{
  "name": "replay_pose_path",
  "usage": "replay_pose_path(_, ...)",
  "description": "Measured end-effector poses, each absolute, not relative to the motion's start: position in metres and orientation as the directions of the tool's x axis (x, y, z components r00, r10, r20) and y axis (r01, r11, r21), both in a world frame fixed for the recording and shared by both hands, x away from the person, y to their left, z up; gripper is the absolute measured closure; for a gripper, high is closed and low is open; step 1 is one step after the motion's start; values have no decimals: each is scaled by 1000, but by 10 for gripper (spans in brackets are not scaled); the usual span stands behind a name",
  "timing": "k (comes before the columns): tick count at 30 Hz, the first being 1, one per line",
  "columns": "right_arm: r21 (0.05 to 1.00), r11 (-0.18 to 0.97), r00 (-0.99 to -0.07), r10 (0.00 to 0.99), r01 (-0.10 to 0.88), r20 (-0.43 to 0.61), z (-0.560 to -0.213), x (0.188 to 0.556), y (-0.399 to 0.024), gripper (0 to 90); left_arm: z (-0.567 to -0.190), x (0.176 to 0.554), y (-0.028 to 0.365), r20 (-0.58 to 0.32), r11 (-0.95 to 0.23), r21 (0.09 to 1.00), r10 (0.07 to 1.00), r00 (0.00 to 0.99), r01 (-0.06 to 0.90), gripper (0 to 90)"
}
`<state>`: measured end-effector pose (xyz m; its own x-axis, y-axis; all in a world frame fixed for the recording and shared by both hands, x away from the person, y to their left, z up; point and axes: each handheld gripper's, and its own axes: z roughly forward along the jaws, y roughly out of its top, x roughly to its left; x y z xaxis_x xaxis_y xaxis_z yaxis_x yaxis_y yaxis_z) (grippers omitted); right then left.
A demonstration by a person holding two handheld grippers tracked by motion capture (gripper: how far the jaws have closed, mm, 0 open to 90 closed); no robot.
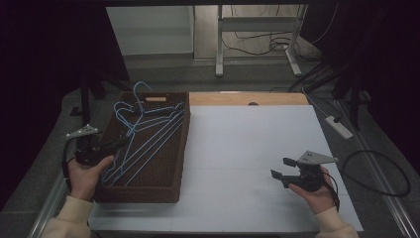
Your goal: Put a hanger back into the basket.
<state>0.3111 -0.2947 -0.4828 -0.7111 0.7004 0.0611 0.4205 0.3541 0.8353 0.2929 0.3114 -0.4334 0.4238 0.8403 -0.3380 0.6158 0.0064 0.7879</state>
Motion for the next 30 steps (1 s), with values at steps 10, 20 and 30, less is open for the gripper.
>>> replay_pose_path(10, 834, 354, -710, 701, 422, 62, -483, 312, -295, 298, -442, 310, 305, -349, -21, 719, 854, 386, 695, 872)
replay_pose_path(20, 833, 357, -712, 700, 422, 60, -483, 312, -294, 298, -445, 317, 304, -261, -90, 658, 904, 339, 748, 837)
replay_pose_path(30, 836, 352, -712, 699, 421, 64, -483, 311, -295, 298, -432, 304, 301, -252, -79, 756, 881, 400, 650, 474)
